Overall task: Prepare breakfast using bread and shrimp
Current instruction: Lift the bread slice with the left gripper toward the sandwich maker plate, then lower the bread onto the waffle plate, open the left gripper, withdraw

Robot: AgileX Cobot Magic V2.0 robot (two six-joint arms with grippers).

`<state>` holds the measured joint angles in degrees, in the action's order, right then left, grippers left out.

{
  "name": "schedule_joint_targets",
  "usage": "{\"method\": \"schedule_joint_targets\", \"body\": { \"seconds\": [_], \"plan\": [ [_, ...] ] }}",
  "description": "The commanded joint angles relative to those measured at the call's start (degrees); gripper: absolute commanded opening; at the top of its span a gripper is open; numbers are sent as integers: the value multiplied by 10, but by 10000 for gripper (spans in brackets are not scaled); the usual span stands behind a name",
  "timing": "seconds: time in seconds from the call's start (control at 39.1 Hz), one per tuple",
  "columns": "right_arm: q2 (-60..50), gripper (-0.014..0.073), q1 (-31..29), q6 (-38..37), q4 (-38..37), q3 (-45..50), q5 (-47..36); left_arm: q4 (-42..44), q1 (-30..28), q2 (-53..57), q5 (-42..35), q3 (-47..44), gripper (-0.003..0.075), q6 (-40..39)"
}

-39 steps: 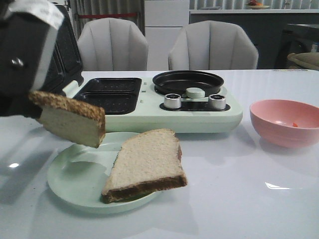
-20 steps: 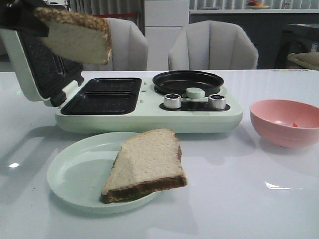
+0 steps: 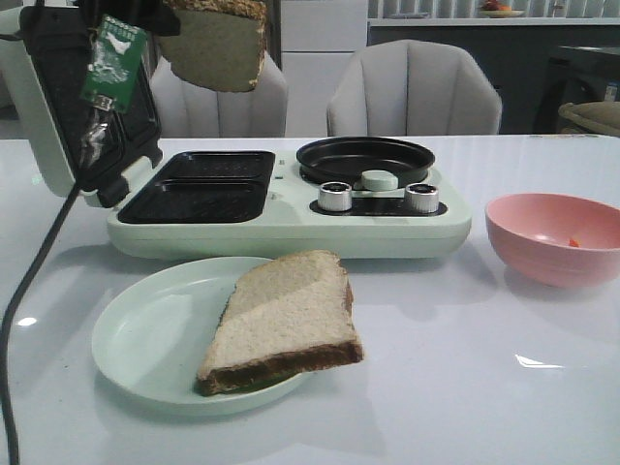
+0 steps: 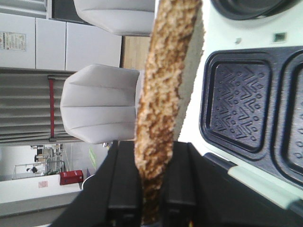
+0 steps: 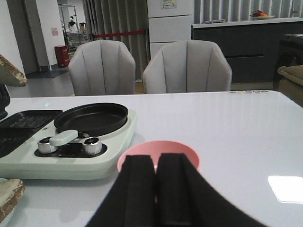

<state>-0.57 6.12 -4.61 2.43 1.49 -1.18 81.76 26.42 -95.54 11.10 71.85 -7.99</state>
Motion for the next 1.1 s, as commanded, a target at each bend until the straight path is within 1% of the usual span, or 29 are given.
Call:
{"method": "schedule_joint_targets", "body": {
  "seconds": [0.0, 0.26, 0.67, 0.82, 1.08],
  "plan": [
    [-13, 146, -2, 3, -2, -9, -52, 12, -16, -11, -12, 52, 118, -9],
    [-13, 146, -2, 3, -2, -9, -52, 14, -40, -82, -47, 97, 118, -10],
    [-13, 146, -2, 3, -2, -9, -52, 9, -59, -164, -58, 164, 118, -10],
    [-13, 146, -2, 3, -2, -9, -52, 2, -61, -177, -58, 161, 118, -10],
    [-13, 146, -2, 3, -2, -9, -52, -1, -65, -178, -72, 121, 119, -9]
  ]
}}
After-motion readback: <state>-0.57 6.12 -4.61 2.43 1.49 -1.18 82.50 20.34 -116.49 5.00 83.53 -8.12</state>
